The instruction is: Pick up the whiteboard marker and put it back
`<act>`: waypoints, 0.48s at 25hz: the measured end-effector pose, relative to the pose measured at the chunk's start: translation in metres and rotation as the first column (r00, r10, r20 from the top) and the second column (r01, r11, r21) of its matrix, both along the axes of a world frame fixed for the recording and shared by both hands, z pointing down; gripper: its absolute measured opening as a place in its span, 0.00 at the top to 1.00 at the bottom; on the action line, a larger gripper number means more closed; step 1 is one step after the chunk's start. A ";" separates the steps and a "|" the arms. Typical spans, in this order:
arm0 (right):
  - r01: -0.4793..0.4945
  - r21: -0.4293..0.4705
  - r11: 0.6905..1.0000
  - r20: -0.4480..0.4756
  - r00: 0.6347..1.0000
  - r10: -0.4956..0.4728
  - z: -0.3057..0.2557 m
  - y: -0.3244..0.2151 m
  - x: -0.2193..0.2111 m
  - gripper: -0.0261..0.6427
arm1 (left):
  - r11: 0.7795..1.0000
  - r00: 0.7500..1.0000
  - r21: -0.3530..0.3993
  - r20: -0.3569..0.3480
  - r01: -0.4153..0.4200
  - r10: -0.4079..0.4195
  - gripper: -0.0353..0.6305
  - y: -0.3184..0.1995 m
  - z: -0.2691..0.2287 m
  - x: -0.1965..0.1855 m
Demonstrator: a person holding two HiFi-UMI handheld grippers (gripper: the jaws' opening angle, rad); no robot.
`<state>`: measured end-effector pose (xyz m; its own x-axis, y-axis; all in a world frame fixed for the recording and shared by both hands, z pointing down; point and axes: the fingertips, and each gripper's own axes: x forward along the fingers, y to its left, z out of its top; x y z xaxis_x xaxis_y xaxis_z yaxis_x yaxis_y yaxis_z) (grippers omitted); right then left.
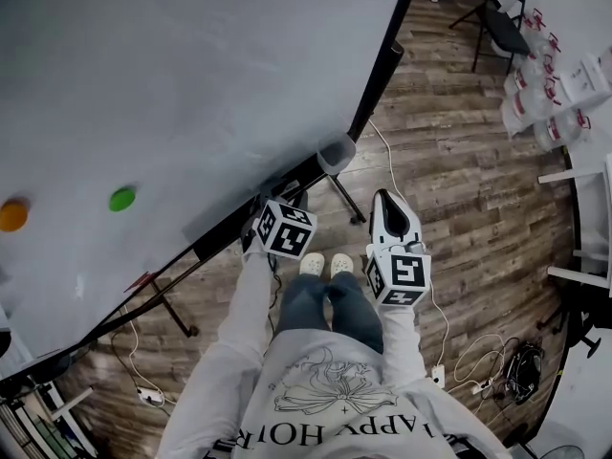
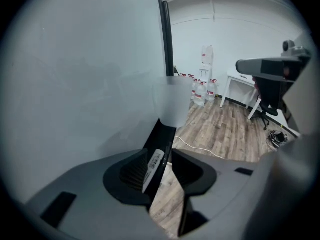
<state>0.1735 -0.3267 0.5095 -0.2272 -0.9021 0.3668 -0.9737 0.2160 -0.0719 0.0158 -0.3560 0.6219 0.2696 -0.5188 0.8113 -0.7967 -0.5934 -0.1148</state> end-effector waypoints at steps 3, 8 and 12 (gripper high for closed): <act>0.018 -0.004 1.000 0.005 1.000 -0.018 0.002 -0.001 -0.003 0.95 | 1.000 1.000 -0.018 0.028 -0.003 0.004 0.73 0.000 0.005 -0.002; 0.029 -0.016 0.999 0.013 0.999 -0.029 0.009 -0.004 -0.001 0.95 | 0.999 0.998 -0.045 0.055 -0.008 0.010 0.73 -0.002 0.015 -0.002; 0.029 -0.026 0.999 0.023 0.999 -0.029 0.013 -0.003 0.001 0.95 | 0.998 0.996 -0.054 0.083 -0.020 0.024 0.73 -0.003 0.019 -0.002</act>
<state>0.1746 -0.3301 0.5223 -0.2616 -0.8851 0.3850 -0.9652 0.2418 -0.1001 0.0136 -0.3586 0.6413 0.2103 -0.4693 0.8577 -0.7724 -0.6175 -0.1485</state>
